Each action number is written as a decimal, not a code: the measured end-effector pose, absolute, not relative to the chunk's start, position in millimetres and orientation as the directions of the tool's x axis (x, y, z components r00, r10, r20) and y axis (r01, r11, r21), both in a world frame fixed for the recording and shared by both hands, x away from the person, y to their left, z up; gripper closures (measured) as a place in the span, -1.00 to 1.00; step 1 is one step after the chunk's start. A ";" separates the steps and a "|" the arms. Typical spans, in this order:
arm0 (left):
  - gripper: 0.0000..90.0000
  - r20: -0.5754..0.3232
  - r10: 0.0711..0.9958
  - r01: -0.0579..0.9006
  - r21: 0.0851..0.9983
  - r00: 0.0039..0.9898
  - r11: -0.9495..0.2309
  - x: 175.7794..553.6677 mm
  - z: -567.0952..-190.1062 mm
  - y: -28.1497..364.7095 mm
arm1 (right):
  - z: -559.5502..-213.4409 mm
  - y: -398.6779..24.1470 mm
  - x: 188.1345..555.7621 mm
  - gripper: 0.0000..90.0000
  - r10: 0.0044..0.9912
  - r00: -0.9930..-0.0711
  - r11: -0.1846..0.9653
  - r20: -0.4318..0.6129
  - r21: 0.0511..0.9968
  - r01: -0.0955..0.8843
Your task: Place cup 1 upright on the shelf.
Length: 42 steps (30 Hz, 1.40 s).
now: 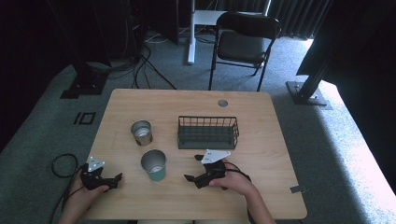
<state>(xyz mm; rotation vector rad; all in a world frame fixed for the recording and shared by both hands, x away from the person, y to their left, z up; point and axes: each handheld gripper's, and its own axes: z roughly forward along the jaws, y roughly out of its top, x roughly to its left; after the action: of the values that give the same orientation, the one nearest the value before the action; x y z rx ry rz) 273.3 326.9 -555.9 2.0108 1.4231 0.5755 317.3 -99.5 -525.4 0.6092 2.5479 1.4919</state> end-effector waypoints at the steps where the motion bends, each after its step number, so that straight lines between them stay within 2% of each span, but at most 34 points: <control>1: -0.97 0.006 0.944 0.683 0.689 0.330 -0.243 273.3 -556.0 326.9 | -524.7 -96.9 317.0 -0.76 0.398 -0.913 0.427 0.092 0.862 0.273; 22: -0.97 0.006 0.944 0.683 0.689 0.330 -0.243 273.3 -556.0 326.9 | -521.6 -39.6 314.9 -0.76 0.283 -0.958 0.418 0.036 0.895 0.157; 42: -0.97 0.007 0.944 0.683 0.689 0.331 -0.244 273.2 -555.9 326.9 | -526.6 -10.5 319.9 -0.76 0.246 -0.969 0.375 0.038 0.918 0.131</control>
<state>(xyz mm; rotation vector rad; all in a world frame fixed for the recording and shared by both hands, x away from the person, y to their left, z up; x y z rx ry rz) 273.2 326.9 -555.9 2.0122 1.4225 0.5759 319.9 -10.5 -526.6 0.3461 2.5159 1.6647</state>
